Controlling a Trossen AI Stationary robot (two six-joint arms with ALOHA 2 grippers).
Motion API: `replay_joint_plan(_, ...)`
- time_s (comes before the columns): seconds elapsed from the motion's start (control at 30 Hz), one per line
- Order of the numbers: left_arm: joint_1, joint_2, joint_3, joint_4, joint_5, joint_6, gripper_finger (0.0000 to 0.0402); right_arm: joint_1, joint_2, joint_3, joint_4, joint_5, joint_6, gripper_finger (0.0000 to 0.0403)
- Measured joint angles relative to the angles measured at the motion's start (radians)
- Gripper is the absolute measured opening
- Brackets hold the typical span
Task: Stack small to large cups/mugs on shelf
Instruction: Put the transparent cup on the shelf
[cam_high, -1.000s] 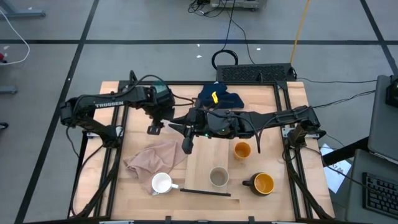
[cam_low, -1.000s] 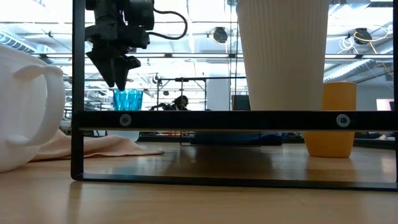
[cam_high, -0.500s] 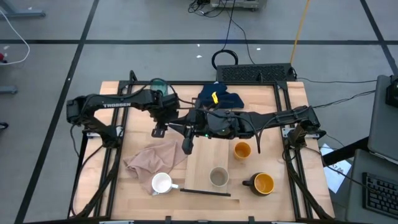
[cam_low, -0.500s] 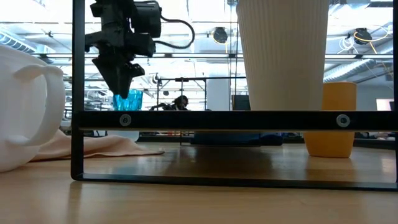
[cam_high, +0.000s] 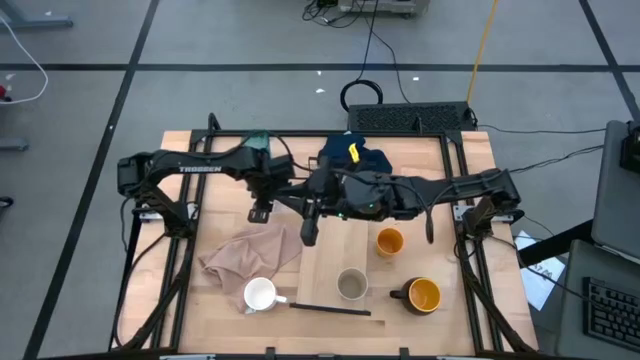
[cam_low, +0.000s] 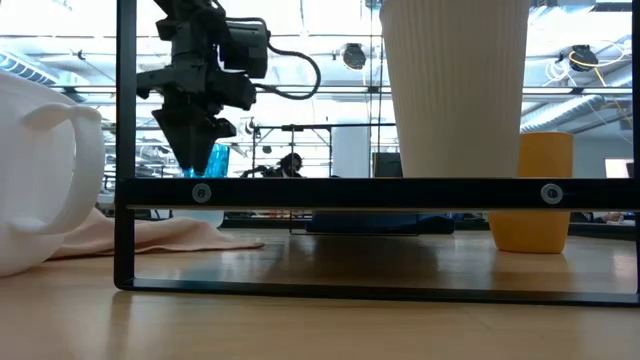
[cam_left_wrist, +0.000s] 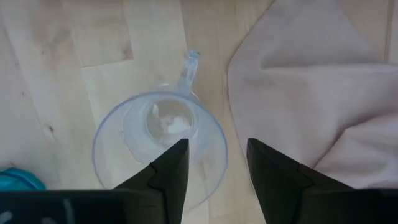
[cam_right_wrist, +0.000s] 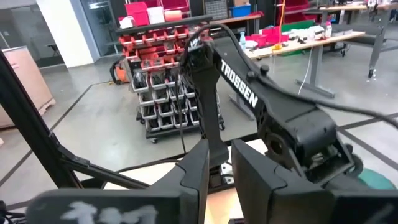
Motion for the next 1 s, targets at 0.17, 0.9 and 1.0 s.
replay_joint_plan(0.17,0.0,0.025,0.0,0.028,0.003,-0.018,0.0161,0.0,-0.01,0.0,-0.005,0.003,-0.016,0.0061)
replay_joint_plan(0.9,0.0,0.026,-0.001,0.025,-0.022,-0.04,0.011,0.004,-0.01,0.0,-0.009,0.004,-0.017,0.0061)
replay_joint_plan(1.0,0.0,0.026,-0.001,0.024,-0.022,-0.041,0.0061,0.004,-0.01,0.0,-0.009,0.004,-0.016,0.0061)
